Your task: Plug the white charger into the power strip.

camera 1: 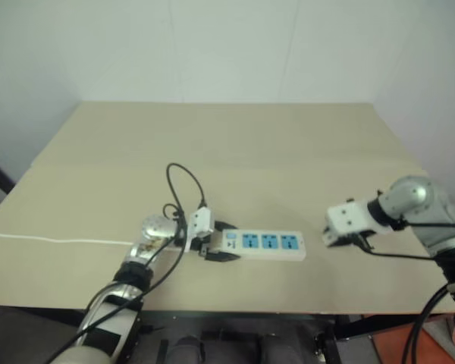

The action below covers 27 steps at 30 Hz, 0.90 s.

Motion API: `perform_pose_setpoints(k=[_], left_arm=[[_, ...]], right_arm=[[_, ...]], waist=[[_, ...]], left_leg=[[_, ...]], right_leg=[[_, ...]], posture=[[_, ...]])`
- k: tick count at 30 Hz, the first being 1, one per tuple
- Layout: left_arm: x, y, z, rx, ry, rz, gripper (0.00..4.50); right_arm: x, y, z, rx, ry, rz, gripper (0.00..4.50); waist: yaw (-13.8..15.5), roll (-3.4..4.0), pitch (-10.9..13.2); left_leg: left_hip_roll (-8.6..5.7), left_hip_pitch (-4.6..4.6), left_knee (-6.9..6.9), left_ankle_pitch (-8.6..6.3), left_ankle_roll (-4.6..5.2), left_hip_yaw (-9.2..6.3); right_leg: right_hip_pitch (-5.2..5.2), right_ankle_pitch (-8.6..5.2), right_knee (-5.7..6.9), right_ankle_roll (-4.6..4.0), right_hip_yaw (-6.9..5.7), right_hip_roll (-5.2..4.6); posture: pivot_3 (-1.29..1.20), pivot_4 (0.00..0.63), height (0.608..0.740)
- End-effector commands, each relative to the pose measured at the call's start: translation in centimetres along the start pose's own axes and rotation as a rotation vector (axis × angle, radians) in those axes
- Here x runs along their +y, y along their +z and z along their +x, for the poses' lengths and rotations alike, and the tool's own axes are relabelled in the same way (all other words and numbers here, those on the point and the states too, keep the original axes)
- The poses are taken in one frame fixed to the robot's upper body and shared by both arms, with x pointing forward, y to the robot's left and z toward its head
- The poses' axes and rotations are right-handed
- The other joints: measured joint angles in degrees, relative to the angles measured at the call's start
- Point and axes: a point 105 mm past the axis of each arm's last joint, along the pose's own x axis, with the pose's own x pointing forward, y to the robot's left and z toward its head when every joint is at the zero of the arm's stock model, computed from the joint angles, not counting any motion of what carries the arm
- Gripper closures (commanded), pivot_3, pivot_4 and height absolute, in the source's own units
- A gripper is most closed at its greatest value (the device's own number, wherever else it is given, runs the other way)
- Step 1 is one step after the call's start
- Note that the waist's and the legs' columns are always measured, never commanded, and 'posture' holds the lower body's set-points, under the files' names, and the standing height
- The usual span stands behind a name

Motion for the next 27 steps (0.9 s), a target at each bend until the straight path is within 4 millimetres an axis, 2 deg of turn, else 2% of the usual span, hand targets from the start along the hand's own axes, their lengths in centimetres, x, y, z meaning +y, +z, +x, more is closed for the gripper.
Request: perform_pose_setpoints(k=[1, 5, 7, 12, 18, 21, 27], left_arm=[[-0.3, -0.4, 1.0, 0.022, -0.022, -0.021, 1.19], [-0.3, -0.4, 0.8, 0.028, -0.03, -0.029, 1.19], [-0.2, -0.5, 0.7, 0.035, -0.035, -0.03, 1.19], [-0.1, -0.5, 0.4, 0.045, -0.042, -0.029, 1.19], [-0.2, -0.5, 0.3, 0.055, -0.061, -0.023, 1.19], [-0.3, -0.5, 0.3, 0.054, -0.062, -0.023, 1.19], [-0.4, -0.6, 0.2, 0.054, -0.061, -0.025, 1.19]], right_arm=[[-2.3, 2.9, -1.8, -0.221, -0.203, 0.104, 3.33], [-2.5, 6.1, -1.6, -0.558, -0.389, 0.245, 3.33], [-1.9, 7.5, -0.9, -0.683, -0.441, 0.312, 3.33], [-1.1, 9.2, 1.3, -0.752, -0.453, 0.374, 3.33], [0.0, 11.1, 3.4, -0.893, -0.358, 0.422, 3.33], [0.9, 11.5, 4.6, -0.923, -0.301, 0.423, 3.33], [1.4, 11.3, 6.1, -0.942, -0.257, 0.468, 3.33]], waist=[[0.35, 0.0, 0.0], [0.79, 0.0, 0.0], [0.86, 0.01, -0.01], [0.81, 0.03, -0.02], [0.65, 0.03, -0.02], [0.65, 0.03, -0.02], [0.45, 0.03, -0.02]], left_leg=[[0.0, -0.03, 0.0, 0.0, 0.0, -0.03], [-0.01, -0.11, 0.0, 0.0, 0.0, -0.18], [-0.02, -0.17, 0.01, 0.0, 0.0, -0.23], [-0.06, -0.3, 0.07, 0.0, 0.0, -0.27], [-0.05, -0.3, 0.03, 0.0, 0.0, -0.34], [-0.05, -0.32, 0.03, 0.0, 0.0, -0.35], [-0.05, -0.31, 0.03, 0.0, 0.0, -0.39]], right_leg=[[0.0, 0.0, 0.0, 0.0, -0.02, 0.0], [-0.04, -0.01, 0.01, -0.02, -0.15, 0.0], [-0.08, -0.01, 0.03, -0.02, -0.18, 0.01], [-0.16, -0.01, 0.06, -0.01, -0.21, 0.01], [-0.16, -0.02, 0.04, -0.03, -0.26, 0.04], [-0.16, -0.02, 0.03, -0.02, -0.28, 0.04], [-0.16, -0.03, 0.05, -0.03, -0.32, 0.04]], posture=[[0.0, 0.15, 0.74], [0.0, 0.15, 0.74], [0.0, 0.15, 0.74], [0.0, 0.15, 0.74], [0.0, 0.15, 0.74], [0.0, 0.15, 0.74], [0.0, 0.15, 0.74]])
